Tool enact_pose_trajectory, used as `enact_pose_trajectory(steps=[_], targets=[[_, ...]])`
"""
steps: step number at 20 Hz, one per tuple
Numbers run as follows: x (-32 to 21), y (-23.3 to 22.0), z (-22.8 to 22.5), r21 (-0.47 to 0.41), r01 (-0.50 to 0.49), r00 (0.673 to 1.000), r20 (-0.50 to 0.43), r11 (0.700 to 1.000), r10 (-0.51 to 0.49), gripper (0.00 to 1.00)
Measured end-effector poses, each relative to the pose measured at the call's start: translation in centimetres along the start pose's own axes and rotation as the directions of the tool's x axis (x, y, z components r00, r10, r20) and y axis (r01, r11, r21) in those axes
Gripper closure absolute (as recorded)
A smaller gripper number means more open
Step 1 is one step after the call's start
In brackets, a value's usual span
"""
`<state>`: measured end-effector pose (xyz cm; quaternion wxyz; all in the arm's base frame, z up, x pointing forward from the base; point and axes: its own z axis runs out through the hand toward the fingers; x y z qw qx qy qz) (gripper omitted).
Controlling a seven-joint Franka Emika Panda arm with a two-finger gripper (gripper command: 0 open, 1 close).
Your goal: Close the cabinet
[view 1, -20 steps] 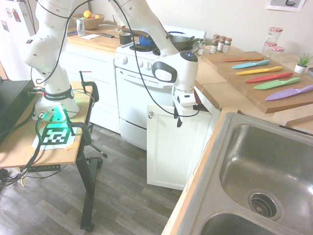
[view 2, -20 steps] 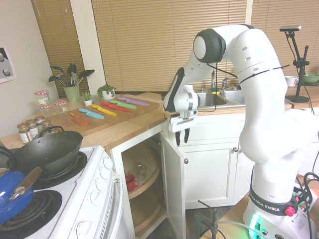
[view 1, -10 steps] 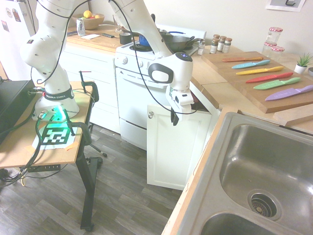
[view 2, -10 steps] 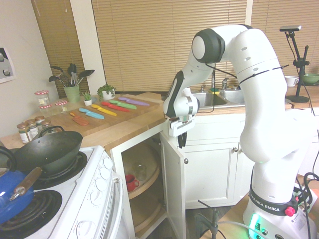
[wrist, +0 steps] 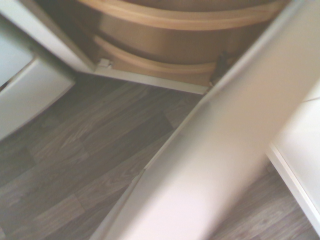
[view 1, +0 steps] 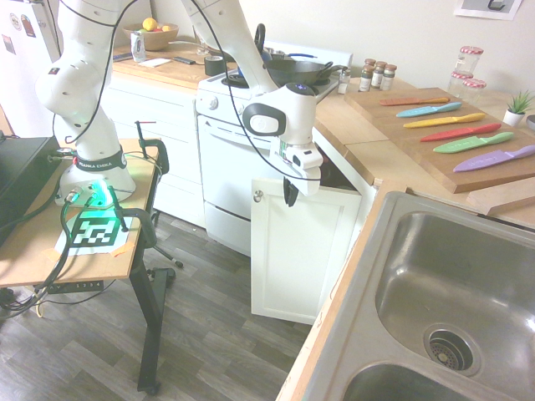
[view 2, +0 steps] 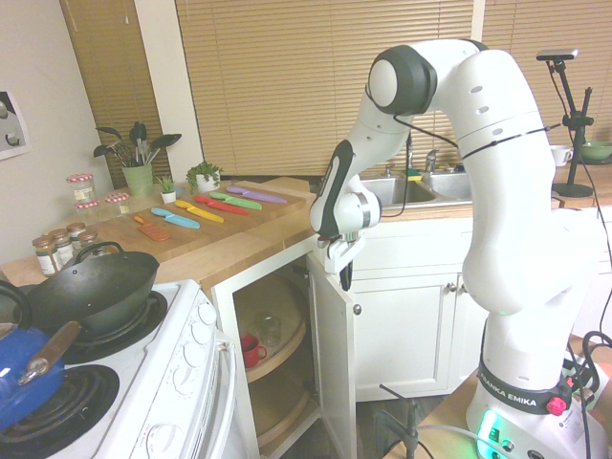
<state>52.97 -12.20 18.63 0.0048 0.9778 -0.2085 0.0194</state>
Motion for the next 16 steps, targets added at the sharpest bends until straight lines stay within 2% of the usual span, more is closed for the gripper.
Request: enact_pose_trajectory(steps=[10, 16], targets=[[-1.9, -5.8, -0.2, -0.034, 0.061, 0.998, -0.007, 0.998, -0.061, 1.0], [-2.7, -9.7, -0.7, -0.032, 0.019, 1.0, -0.012, 0.999, -0.019, 1.0]])
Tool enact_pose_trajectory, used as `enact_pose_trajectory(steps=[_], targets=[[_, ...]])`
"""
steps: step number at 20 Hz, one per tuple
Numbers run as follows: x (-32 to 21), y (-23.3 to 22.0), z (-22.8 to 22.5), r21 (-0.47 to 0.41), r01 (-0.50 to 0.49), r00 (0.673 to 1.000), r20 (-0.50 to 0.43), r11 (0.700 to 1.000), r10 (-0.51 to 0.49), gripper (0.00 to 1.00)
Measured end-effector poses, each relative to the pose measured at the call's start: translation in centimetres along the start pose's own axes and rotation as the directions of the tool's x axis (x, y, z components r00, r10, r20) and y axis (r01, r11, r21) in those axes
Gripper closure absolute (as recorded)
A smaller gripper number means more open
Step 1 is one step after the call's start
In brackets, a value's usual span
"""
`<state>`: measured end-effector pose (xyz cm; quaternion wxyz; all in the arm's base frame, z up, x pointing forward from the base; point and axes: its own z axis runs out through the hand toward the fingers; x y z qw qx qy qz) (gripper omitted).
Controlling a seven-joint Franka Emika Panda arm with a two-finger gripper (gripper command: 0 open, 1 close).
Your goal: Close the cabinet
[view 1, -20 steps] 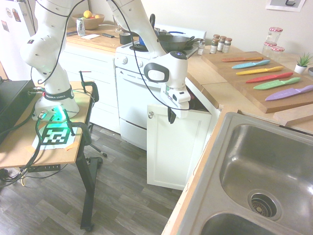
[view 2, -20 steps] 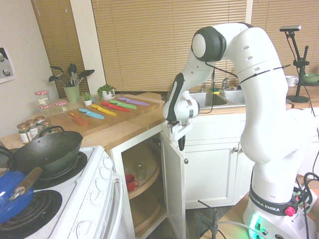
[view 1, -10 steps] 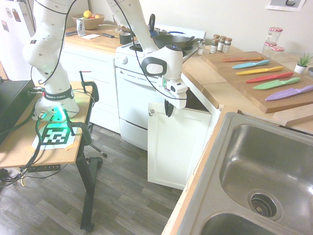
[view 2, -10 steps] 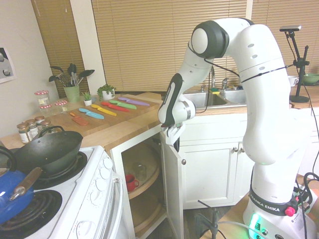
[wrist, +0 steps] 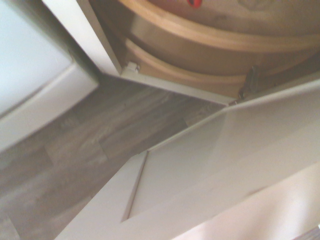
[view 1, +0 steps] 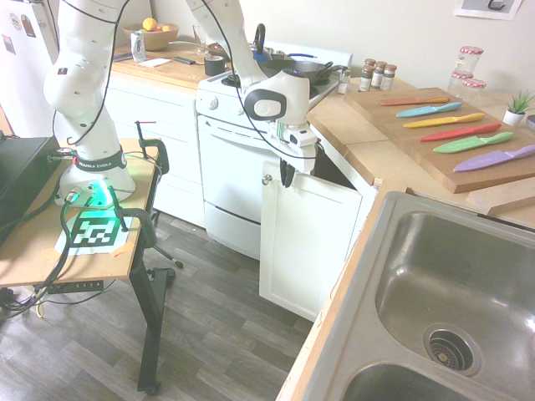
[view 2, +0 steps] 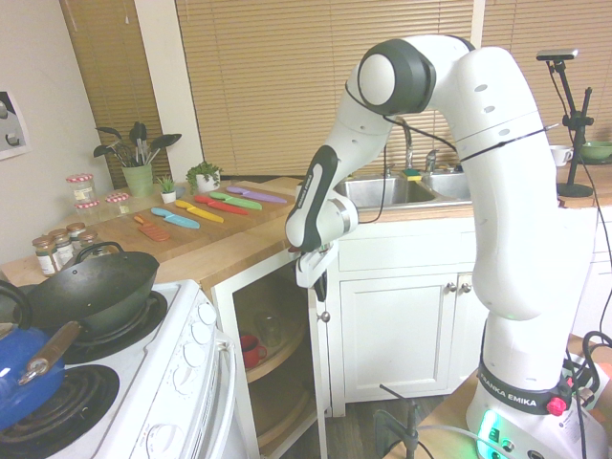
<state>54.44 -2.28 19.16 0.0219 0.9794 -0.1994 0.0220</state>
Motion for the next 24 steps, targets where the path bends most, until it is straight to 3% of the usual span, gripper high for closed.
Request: enact_pose_trajectory(steps=[10, 18, 21, 24], targets=[[1.3, -8.9, -5.4, 0.001, -0.074, 0.997, -0.02, 0.997, 0.074, 1.0], [2.6, -13.8, -6.5, -0.007, -0.101, 0.995, -0.004, 0.995, 0.101, 1.0], [2.8, -13.4, -7.4, 0.008, -0.114, 0.993, -0.008, 0.993, 0.114, 1.0], [2.6, -8.6, -8.2, 0.038, -0.149, 0.989, -0.007, 0.988, 0.149, 1.0]])
